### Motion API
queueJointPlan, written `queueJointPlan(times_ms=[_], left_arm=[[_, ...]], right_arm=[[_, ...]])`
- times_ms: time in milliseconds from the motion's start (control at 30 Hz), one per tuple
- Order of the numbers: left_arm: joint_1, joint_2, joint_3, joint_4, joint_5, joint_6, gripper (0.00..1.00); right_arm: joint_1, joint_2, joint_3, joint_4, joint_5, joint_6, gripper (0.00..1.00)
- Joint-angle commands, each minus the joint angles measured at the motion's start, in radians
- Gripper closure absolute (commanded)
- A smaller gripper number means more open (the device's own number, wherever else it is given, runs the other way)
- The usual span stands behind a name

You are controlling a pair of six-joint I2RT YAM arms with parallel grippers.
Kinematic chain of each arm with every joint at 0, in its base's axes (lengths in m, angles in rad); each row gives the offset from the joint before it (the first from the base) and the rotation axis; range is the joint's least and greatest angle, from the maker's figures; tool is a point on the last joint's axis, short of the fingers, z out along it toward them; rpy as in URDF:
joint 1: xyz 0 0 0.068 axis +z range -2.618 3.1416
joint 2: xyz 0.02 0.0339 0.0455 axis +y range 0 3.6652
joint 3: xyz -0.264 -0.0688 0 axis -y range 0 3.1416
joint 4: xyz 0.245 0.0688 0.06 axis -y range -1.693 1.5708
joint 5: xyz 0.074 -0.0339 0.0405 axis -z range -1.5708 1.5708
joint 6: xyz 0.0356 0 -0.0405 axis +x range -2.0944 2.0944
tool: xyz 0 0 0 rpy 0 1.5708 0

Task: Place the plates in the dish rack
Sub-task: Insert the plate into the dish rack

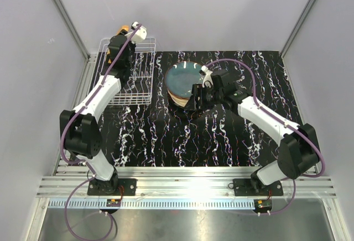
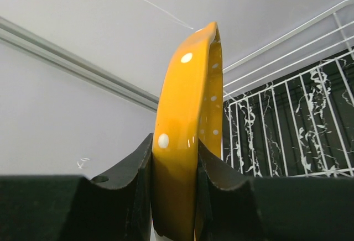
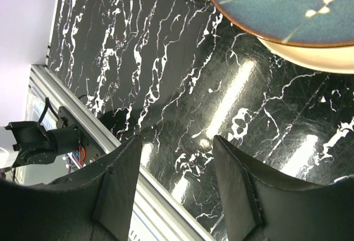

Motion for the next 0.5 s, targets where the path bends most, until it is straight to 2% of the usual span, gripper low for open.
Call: queueJointPlan(times_ms=[0, 333, 467], left_arm=[[0.007, -0.027, 0.078, 0.176, 0.002, 0.071, 1.00], [0.028, -0.082, 0.035, 0.166, 0.046, 0.030, 1.00], [0.051, -0.183, -0.086, 0.201, 0.055, 0.025, 1.00]], right_arm=[[0.005, 0.012, 0.057, 0.010, -0.016, -0.025, 0.39], [0.005, 0.015, 0.050, 0.012, -0.030, -0.022, 0.42], [0.007, 0.023, 0.053, 0.009, -0.039, -0.024, 0.43]])
